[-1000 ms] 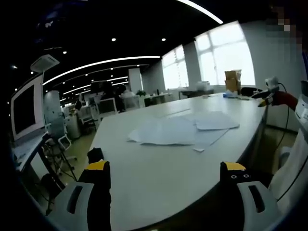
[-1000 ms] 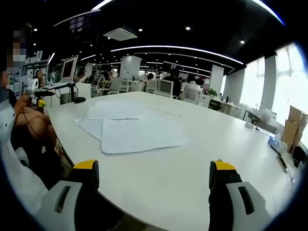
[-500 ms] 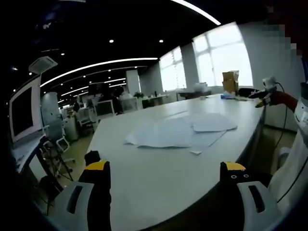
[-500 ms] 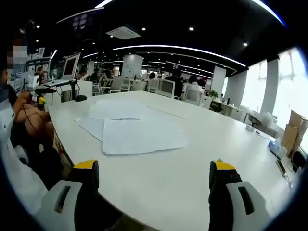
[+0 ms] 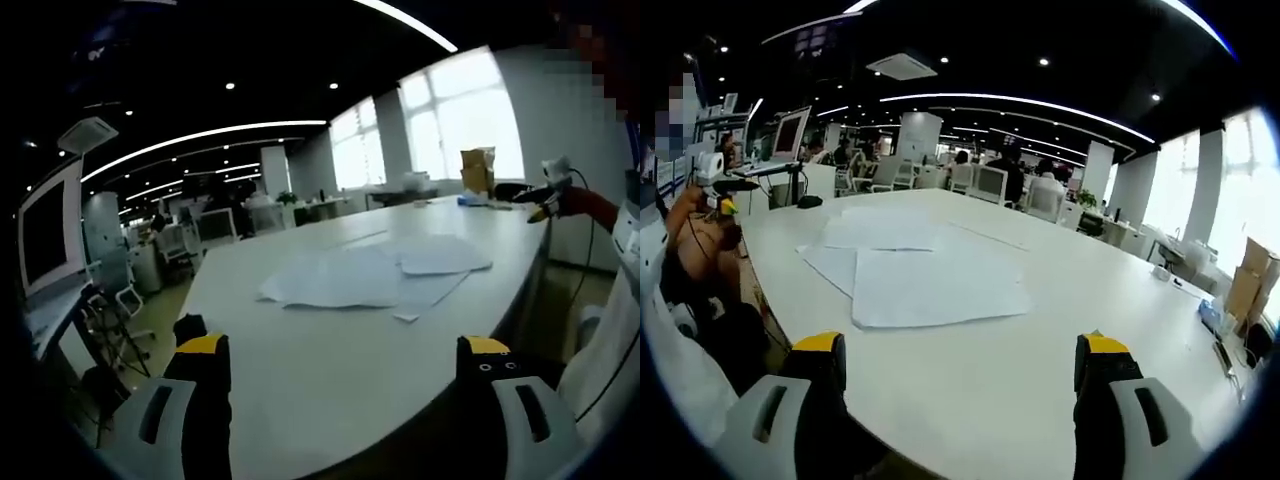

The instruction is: Organize the stack of printing papers by aligning and flattening the scattered papers on the table

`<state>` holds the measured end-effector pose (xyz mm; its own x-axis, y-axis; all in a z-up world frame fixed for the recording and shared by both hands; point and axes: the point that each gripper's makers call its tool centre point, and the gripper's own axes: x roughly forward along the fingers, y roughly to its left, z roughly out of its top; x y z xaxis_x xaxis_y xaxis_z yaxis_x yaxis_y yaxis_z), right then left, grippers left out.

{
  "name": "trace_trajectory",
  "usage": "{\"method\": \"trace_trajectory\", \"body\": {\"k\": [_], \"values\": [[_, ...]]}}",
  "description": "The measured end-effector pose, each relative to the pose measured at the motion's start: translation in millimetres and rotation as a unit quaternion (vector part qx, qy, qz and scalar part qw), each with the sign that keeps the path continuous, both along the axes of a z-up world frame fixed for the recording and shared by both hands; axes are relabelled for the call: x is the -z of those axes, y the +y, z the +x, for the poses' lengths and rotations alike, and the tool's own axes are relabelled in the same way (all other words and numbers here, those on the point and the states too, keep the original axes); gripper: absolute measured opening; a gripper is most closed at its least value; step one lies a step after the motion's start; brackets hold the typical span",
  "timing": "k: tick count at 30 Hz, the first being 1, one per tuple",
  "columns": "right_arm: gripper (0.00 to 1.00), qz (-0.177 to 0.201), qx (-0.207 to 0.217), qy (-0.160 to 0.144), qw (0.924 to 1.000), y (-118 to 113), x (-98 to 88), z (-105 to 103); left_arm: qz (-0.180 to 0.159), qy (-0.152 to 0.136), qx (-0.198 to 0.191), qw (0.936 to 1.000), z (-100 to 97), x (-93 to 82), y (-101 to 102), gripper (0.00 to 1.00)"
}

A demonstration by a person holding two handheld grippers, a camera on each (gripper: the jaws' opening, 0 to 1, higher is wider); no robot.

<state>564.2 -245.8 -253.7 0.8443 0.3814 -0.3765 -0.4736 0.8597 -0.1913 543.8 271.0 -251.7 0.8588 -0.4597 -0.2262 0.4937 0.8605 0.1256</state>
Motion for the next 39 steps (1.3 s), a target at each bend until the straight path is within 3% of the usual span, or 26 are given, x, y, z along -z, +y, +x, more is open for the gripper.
{"method": "trace_trajectory", "body": {"k": [18,30,39], "values": [[0.90,-0.001,0.008,0.009,0.9999,-5,2.0,6,0.002,-0.006,0.007,1.0000,1.6,-5.9,3,0.95],[0.90,-0.002,0.001,0.008,1.0000,5,-2.1,13,-0.005,-0.015,0.003,0.9999,5.4,-10.1,14,0.95],[0.90,-0.008,-0.004,0.009,0.9999,7,-2.5,18,-0.003,-0.012,0.007,0.9999,4.2,-7.4,8,0.95]]}}
